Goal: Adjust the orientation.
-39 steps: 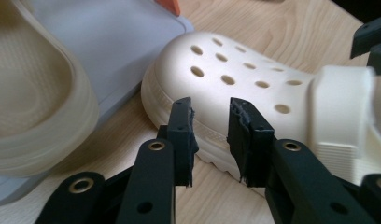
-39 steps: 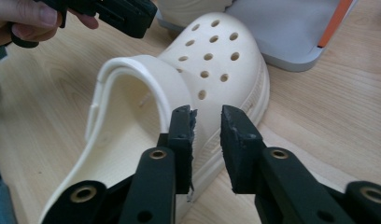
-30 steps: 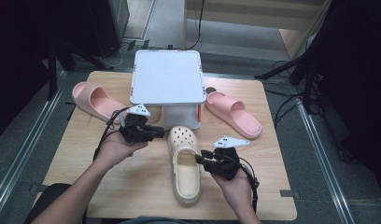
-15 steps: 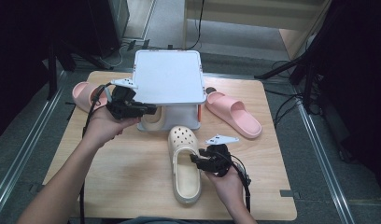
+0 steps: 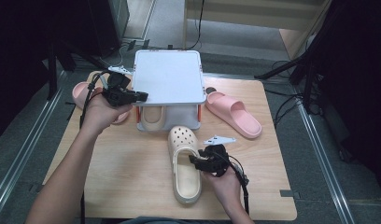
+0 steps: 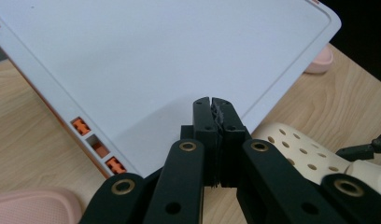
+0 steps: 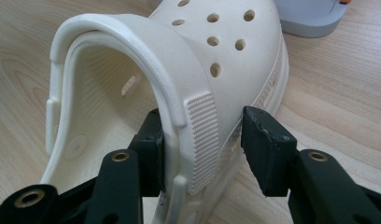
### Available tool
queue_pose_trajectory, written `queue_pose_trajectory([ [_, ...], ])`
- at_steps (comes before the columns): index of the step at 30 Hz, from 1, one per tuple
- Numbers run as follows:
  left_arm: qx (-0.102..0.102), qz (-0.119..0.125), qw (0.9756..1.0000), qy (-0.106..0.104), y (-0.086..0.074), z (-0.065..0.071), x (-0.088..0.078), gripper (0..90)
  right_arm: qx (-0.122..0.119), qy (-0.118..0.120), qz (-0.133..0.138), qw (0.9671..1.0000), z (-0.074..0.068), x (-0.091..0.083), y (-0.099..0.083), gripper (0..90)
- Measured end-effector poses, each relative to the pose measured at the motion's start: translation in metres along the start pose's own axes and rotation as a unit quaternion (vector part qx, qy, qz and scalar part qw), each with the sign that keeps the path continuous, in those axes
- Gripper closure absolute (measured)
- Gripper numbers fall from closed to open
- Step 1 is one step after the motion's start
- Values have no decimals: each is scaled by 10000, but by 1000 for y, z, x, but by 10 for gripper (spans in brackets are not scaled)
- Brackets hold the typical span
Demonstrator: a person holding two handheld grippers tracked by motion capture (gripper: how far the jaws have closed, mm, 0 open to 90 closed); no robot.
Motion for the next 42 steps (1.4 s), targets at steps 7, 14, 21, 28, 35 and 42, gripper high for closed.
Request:
queue_pose_trajectory([
  [7, 104, 68, 9998, 160, -1, 0, 0, 893, -57, -90, 39, 9999, -1, -2, 0, 606],
  [14, 127, 72, 9996, 231, -1, 2, 0, 891, -86, -239, 79, 9996, 0, -5, 2, 706],
  [21, 167, 94, 9994, 272, -1, 3, 1, 891, -119, -417, 262, 9987, 5, -10, 10, 757],
  [28, 161, 155, 9994, 265, -3, 3, 1, 890, 0, -447, 478, 9979, 12, -20, 24, 758],
  [35, 108, 199, 9995, 240, -4, 3, 1, 890, 35, -604, 562, 9966, 19, -18, 48, 757],
  [42, 117, 214, 9995, 213, -4, 3, 1, 890, 261, -814, 626, 9944, 30, 6, 74, 757],
])
Point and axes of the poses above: each handheld gripper's, and its own axes: x roughly forward along the jaws, y roughly out of its top, z roughly to its right, the point moved 2 cm from there along x, roughly forward along the jaws, and after that the axes turned 2 degrees about y, right-handed, at the moved point
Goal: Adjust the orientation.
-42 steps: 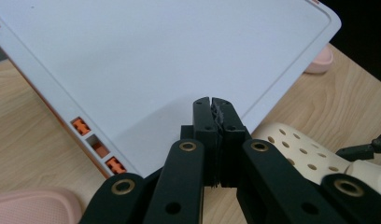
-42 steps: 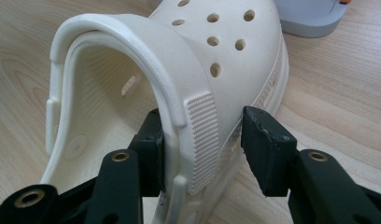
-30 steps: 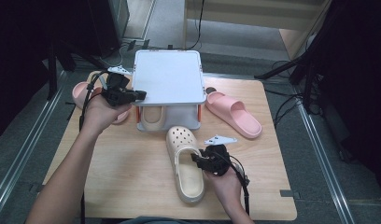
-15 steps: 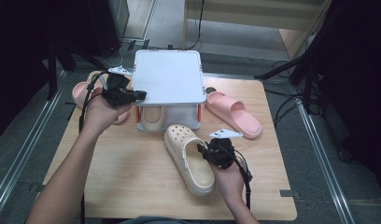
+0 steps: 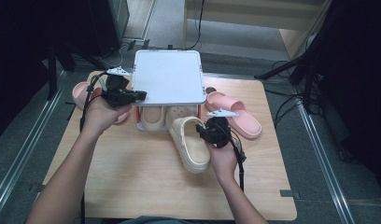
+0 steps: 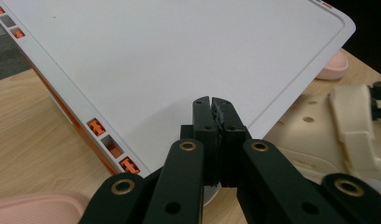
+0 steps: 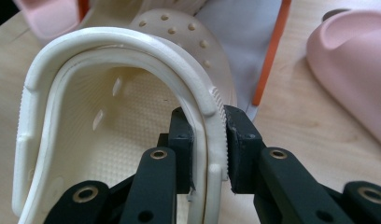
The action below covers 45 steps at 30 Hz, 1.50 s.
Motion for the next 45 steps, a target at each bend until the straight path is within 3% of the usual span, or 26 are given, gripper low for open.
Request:
queue_pose_trajectory([
  [7, 8, 13, 10000, -7, 0, 0, 0, 889, 313, -331, 92, 9989, 3, 23, 7, 754],
  [15, 3, 18, 10000, -8, -1, 0, 0, 889, 461, -550, 250, 9971, -2, 40, 8, 730],
  [22, 18, 27, 10000, -18, -1, -1, 0, 888, 315, -550, 267, 9976, -9, 42, 4, 684],
  [26, 13, 37, 10000, -23, -1, -1, 0, 888, 354, -360, 349, 9981, -10, 36, 3, 655],
  [32, -7, 39, 10000, -60, -1, -2, 0, 888, 191, -105, 319, 9993, -11, 21, 0, 600],
  [38, -16, 41, 10000, -63, -1, -2, 0, 887, -31, -27, 371, 9993, -12, -5, -5, 579],
  [45, -23, 49, 10000, -64, -1, -2, 0, 886, -255, 158, 249, 9992, -15, -29, -19, 636],
])
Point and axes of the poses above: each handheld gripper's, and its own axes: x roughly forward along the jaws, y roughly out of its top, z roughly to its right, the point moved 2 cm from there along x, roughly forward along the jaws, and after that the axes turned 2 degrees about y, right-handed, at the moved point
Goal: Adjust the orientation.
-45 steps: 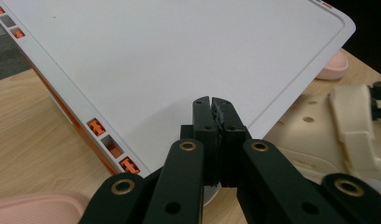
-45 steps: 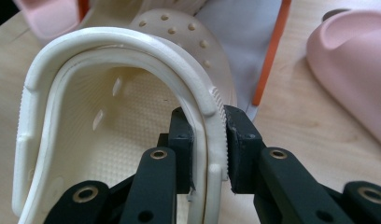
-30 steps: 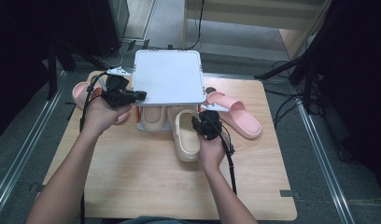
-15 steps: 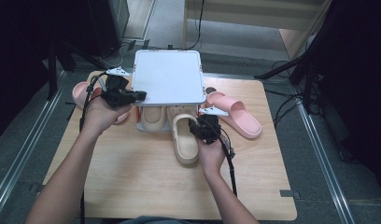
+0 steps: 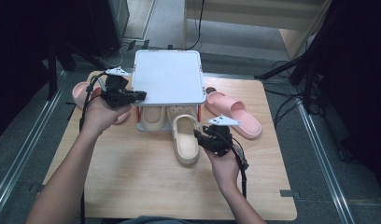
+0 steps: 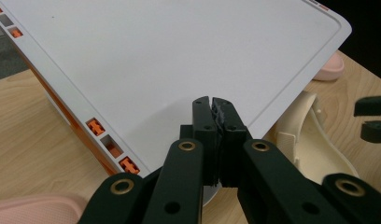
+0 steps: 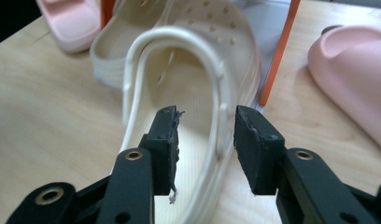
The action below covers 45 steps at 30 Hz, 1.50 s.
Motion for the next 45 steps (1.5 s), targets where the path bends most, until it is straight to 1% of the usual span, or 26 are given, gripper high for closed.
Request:
queue_pose_trajectory([
  [4, 19, -2, 10000, 9, 0, 0, 0, 885, 1, 225, -38, 9997, -3, -10, -14, 686],
  [5, 15, -1, 10000, 10, 0, 0, 0, 885, -8, 274, -38, 9996, -4, -11, -18, 711],
  [9, 12, -7, 10000, 15, 0, 0, 0, 885, 77, 440, -106, 9989, -7, -15, -32, 791],
  [11, 1, -17, 10000, 7, 0, 0, 0, 885, -3, 476, -136, 9988, -11, -17, -35, 844],
  [13, -24, -38, 10000, -21, 1, -1, 0, 886, -164, 439, -181, 9987, -17, -19, -39, 892],
  [14, -33, -45, 10000, -31, 1, -1, 0, 887, -216, 463, -208, 9985, -19, -20, -42, 900],
  [17, -34, -65, 10000, -29, 1, -1, 0, 886, -200, 546, -275, 9979, -25, -19, -51, 900],
  [19, -3, -59, 10000, -6, 1, -1, 0, 886, -178, 566, -316, 9977, -26, -18, -56, 900],
  [22, -16, -45, 10000, -13, 0, -1, -1, 886, -150, 647, -387, 9970, -27, -14, -61, 900],
  [28, -31, -15, 10000, -56, 0, -1, -1, 885, -216, 807, -677, 9942, -35, -9, -73, 900],
  [30, -28, -9, 10000, -52, 0, -1, 0, 885, -226, 837, -826, 9928, -36, -5, -77, 900],
  [31, -26, -10, 10000, -51, 0, -1, 0, 885, -280, 836, -929, 9918, -36, -3, -78, 900],
  [34, -35, -20, 10000, -56, 0, -1, -1, 885, -483, 733, -1135, 9896, -37, 6, -82, 900],
  [36, -29, -17, 10000, -58, 0, -1, 0, 886, -533, 688, -1152, 9895, -38, 11, -83, 900],
  [39, -35, -16, 10000, -67, 0, -1, 0, 886, -545, 627, -1153, 9899, -36, 17, -81, 900],
  [40, -37, -12, 10000, -66, 0, -1, 0, 885, -544, 665, -1136, 9898, -35, 18, -81, 900],
  [43, -28, -6, 10000, -64, 0, -1, 0, 885, -548, 673, -1108, 9900, -35, 20, -79, 900],
  [45, -26, -5, 10000, -61, 0, -1, 0, 885, -594, 666, -1040, 9906, -36, 20, -75, 900],
])
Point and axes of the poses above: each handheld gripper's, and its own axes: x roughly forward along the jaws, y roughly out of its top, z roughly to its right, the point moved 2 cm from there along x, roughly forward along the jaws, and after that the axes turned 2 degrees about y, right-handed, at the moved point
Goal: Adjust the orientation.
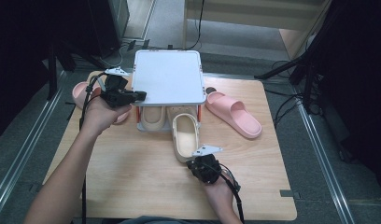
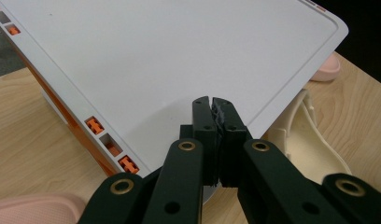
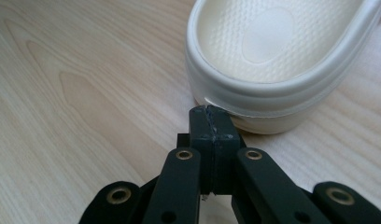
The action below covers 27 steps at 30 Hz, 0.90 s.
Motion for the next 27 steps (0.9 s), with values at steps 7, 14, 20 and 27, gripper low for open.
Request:
queue_pose_trajectory([
  [7, 2, 18, 10000, -7, 0, 0, 0, 885, 51, -56, 230, 9997, 4, 2, 18, 900],
  [14, 10, 39, 10000, -8, -1, 0, 0, 882, -25, -11, 273, 9996, 6, 13, 31, 900],
  [20, 16, 52, 10000, -11, -2, 0, 0, 882, -96, -39, 301, 9995, 13, 27, 48, 900],
  [27, 3, 51, 10000, -34, -2, -1, 0, 881, 299, -53, 386, 9988, 37, 40, 67, 900],
])
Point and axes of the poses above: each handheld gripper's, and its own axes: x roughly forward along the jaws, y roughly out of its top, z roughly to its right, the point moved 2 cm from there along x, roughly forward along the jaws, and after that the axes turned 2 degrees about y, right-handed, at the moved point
